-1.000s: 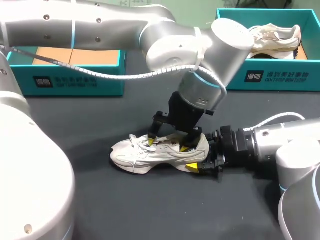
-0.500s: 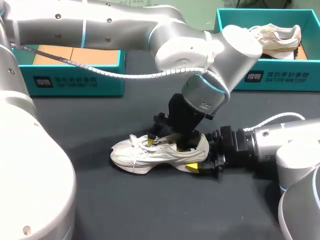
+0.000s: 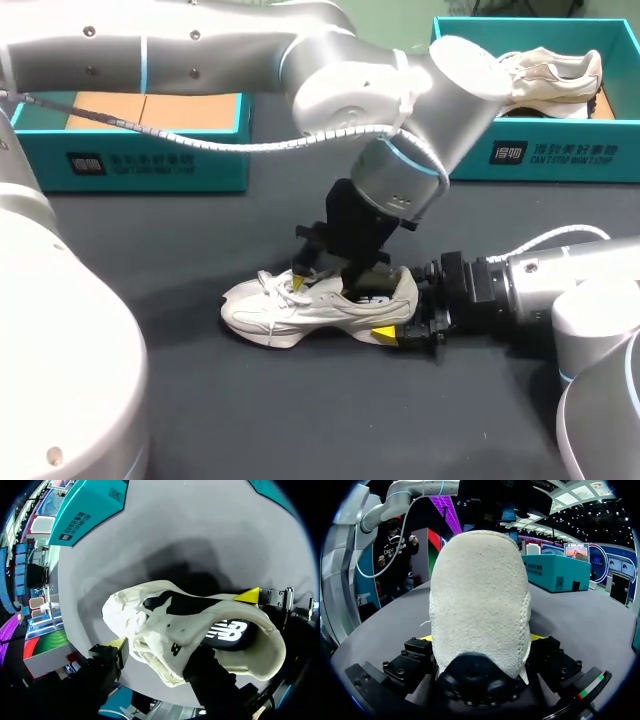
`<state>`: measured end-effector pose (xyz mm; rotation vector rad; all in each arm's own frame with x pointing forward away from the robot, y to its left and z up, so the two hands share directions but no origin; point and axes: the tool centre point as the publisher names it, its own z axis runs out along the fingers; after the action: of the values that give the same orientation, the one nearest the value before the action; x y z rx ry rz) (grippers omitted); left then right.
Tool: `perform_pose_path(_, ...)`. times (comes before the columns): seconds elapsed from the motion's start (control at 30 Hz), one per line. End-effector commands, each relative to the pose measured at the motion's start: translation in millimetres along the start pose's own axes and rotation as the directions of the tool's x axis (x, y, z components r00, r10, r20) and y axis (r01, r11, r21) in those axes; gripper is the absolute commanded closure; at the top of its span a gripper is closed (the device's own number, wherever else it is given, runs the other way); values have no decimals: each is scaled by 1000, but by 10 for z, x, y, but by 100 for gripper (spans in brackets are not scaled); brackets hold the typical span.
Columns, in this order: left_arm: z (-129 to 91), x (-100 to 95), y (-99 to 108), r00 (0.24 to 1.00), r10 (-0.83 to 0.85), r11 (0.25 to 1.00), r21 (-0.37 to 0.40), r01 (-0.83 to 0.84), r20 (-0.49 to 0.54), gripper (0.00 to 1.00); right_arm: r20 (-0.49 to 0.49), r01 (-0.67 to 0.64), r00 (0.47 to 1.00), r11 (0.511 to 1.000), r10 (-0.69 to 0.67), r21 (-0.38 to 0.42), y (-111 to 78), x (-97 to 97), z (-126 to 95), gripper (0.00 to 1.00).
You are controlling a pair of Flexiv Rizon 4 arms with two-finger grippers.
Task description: Take the shoe out of the shoebox, open the shoe tongue, remove and reinsert the insole, then place the shoe into the shoebox
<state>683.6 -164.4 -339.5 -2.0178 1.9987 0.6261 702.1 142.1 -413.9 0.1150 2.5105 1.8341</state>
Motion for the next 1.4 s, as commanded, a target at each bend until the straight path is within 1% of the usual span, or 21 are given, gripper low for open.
perform_pose_path(0.03,-27,-131,52,999,-1,1000,15,1,-39,44,0,-2,1000,1000,2,5,-10,15,19,100)
perform_pose_path(0.07,-34,-138,52,999,-1,1000,16,2,-44,44,0,-2,1000,1000,2,5,-10,15,19,100)
perform_pose_path(0.13,-52,-149,52,998,1,1000,17,0,-56,48,0,-2,1000,1000,2,5,-10,15,19,100)
perform_pose_path(0.43,-108,-138,49,995,29,999,27,-26,-96,59,0,-2,1000,1000,2,5,-10,15,19,100)
perform_pose_path(0.5,-120,-135,39,994,35,999,31,-32,-105,63,0,-2,1000,1000,2,5,-10,15,19,100)
perform_pose_path(0.6,-146,-134,0,991,67,997,52,-61,-119,64,0,-2,1000,1000,2,5,-10,15,19,100)
perform_pose_path(0.7,-184,-137,-51,988,86,994,75,-77,-125,75,0,-2,1000,1000,2,5,-10,15,19,100)
perform_pose_path(0.77,-209,-140,-73,988,91,993,84,-81,-126,79,0,-2,1000,1000,2,5,-10,15,19,100)
perform_pose_path(0.8,-217,-140,-82,987,94,992,92,-83,-128,86,0,-2,1000,1000,2,5,-10,15,19,100)
perform_pose_path(0.83,-222,-139,-84,987,98,991,99,-86,-129,100,0,-2,1000,1000,2,5,-10,15,19,100)
perform_pose_path(0.93,-230,-148,-64,986,103,990,108,-89,-132,100,0,-2,1000,1000,2,5,-10,15,19,100)
perform_pose_path(1.07,-204,-214,21,978,96,991,114,-76,-184,100,0,-2,1000,1000,2,5,-10,15,19,100)
perform_pose_path(1.2,-173,-385,82,963,50,994,103,-23,-263,100,0,-2,1000,1000,2,5,-10,15,19,100)
perform_pose_path(1.4,-91,-669,94,925,-66,994,57,94,-373,100,0,-2,1000,1000,2,5,-10,15,19,100)
